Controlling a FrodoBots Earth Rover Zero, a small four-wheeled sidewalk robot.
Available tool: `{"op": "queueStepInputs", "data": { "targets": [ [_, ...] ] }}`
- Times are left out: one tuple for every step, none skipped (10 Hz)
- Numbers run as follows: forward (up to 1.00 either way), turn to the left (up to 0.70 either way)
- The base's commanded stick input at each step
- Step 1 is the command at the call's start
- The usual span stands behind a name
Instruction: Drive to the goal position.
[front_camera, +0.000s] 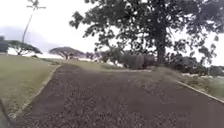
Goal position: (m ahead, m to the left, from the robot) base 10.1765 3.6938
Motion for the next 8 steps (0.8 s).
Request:
{"op": "queueStepInputs", "data": {
  "targets": [
    [0.82,0.33],
    [0.82,0.33],
    [0.82,0.33],
    [0.82,0.33],
    [0.82,0.32],
    [0.82,0.03],
    [0.82,0.02],
    [0.82,0.00]
  ]
}}
